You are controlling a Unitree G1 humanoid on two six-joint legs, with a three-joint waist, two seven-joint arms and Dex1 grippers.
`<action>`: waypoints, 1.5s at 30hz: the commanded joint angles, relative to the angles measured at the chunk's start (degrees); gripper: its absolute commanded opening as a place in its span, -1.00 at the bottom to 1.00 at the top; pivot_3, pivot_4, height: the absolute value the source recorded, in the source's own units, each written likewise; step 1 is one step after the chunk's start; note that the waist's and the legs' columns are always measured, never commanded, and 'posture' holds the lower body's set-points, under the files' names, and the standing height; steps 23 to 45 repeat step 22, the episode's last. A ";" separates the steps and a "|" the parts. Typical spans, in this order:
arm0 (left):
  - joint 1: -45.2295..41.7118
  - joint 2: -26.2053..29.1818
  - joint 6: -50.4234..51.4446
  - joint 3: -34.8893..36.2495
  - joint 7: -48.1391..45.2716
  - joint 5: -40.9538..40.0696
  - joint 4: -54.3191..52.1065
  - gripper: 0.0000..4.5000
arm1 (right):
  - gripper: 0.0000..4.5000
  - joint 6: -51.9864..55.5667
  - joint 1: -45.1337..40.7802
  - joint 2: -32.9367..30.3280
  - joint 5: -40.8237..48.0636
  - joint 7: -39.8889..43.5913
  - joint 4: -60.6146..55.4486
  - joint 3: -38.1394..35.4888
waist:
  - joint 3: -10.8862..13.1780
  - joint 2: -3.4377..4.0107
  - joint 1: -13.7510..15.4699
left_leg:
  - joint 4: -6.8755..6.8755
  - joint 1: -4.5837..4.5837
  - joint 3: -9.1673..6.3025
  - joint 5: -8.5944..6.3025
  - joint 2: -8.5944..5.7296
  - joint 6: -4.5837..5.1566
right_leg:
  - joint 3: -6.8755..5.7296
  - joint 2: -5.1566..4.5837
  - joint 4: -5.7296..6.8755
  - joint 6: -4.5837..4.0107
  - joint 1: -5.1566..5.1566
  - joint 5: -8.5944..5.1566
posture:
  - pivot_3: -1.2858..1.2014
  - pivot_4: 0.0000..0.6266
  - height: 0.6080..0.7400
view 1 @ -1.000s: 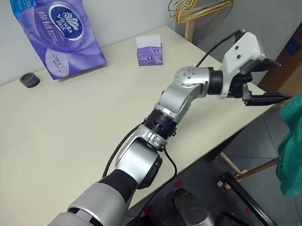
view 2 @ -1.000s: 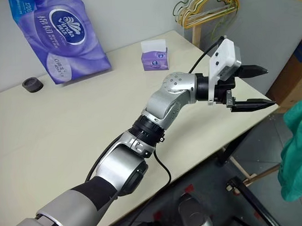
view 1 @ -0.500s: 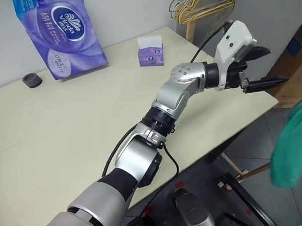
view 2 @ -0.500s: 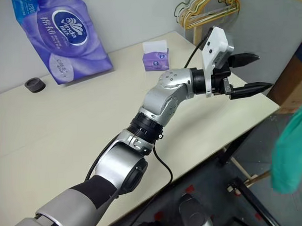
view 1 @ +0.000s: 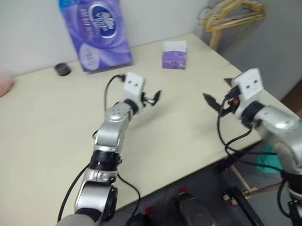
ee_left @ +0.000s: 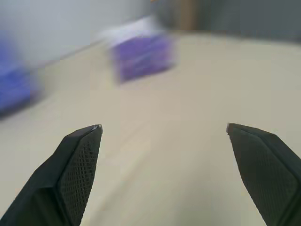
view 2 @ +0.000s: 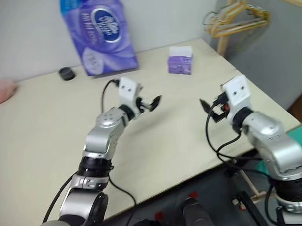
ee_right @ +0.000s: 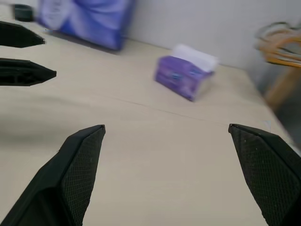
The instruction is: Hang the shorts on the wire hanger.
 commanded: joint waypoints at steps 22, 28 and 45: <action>16.59 -2.56 -7.36 8.40 11.81 -1.46 -7.73 1.00 | 0.99 -17.66 2.34 20.89 -10.14 0.44 18.63 1.40 | -2.66 -1.35 12.87 | 0.01 -0.18 -1.04 0.91 0.07 -0.53 | -1.38 0.30 0.06 -1.27 0.10 0.65 | 0.10 -0.82 1.00; 16.59 -2.56 -7.36 8.40 11.81 -1.46 -7.73 1.00 | 0.99 -17.66 2.34 20.89 -10.14 0.44 18.63 1.40 | -2.66 -1.35 12.87 | 0.01 -0.18 -1.04 0.91 0.07 -0.53 | -1.38 0.30 0.06 -1.27 0.10 0.65 | 0.10 -0.82 1.00; 16.59 -2.56 -7.36 8.40 11.81 -1.46 -7.73 1.00 | 0.99 -17.66 2.34 20.89 -10.14 0.44 18.63 1.40 | -2.66 -1.35 12.87 | 0.01 -0.18 -1.04 0.91 0.07 -0.53 | -1.38 0.30 0.06 -1.27 0.10 0.65 | 0.10 -0.82 1.00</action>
